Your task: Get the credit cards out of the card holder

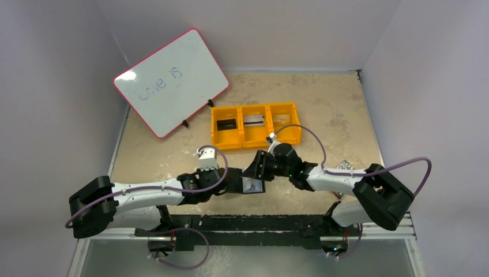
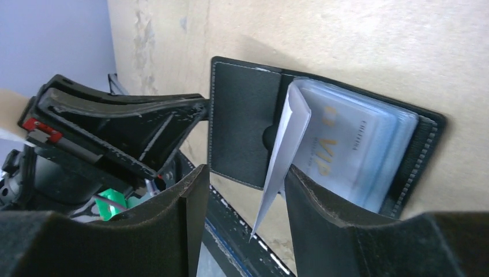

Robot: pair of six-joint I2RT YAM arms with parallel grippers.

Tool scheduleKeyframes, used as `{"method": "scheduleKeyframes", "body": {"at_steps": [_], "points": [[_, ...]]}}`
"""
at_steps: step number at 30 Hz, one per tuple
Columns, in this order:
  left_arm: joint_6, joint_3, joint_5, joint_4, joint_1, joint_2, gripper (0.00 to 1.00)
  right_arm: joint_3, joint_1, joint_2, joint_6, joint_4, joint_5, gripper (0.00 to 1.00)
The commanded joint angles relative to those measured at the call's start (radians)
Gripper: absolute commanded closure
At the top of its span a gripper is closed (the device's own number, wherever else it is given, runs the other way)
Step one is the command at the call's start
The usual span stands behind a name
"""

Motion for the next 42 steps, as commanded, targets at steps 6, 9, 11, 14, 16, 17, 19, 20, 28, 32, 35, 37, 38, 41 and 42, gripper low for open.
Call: {"method": "scheduleKeyframes", "body": {"at_steps": [6,9,11,14,16,17,19,20,28,32,35,37,38,41,42], "points": [[-0.033,-0.017,0.012,0.067,-0.001,0.001,1.00,0.131,0.017,0.127,-0.089,0.142,-0.158,0.49],[-0.040,-0.016,0.007,0.053,-0.002,-0.003,1.00,0.153,0.024,0.160,-0.092,0.152,-0.175,0.40],[-0.045,-0.016,0.002,0.045,-0.002,-0.012,1.00,0.163,0.029,0.192,-0.094,0.168,-0.194,0.40],[-0.047,-0.016,-0.006,0.032,-0.002,-0.024,1.00,0.163,0.032,0.230,-0.082,0.185,-0.187,0.39],[-0.050,-0.016,-0.008,0.020,-0.002,-0.029,1.00,0.169,0.032,0.252,-0.080,0.171,-0.161,0.39],[-0.053,-0.016,-0.010,0.010,-0.002,-0.032,1.00,0.177,0.032,0.266,-0.085,0.162,-0.158,0.40],[-0.060,-0.017,-0.012,-0.003,-0.002,-0.037,1.00,0.177,0.033,0.292,-0.085,0.172,-0.151,0.45],[-0.062,-0.018,-0.010,-0.006,-0.002,-0.041,0.99,0.175,0.033,0.311,-0.080,0.183,-0.150,0.47],[-0.082,0.034,-0.011,-0.122,-0.002,-0.114,0.78,0.192,0.046,0.379,-0.053,0.111,-0.050,0.47],[-0.070,0.082,-0.022,-0.148,-0.002,-0.178,0.73,0.194,0.047,0.370,-0.055,0.075,-0.020,0.63],[-0.023,0.098,0.011,-0.073,-0.002,-0.214,0.68,0.195,0.048,0.371,-0.054,0.082,-0.017,0.79],[0.019,0.094,0.058,0.011,-0.002,-0.220,0.63,0.189,0.048,0.364,-0.051,0.091,-0.011,0.80],[0.040,0.090,0.086,0.057,-0.002,-0.214,0.61,0.186,0.047,0.357,-0.049,0.094,-0.007,0.80],[0.084,0.067,0.172,0.197,-0.002,-0.182,0.58,0.164,0.048,0.323,-0.045,0.130,0.001,0.80],[0.077,0.060,0.183,0.238,-0.002,-0.160,0.58,0.155,0.048,0.309,-0.042,0.141,0.010,0.80]]}}
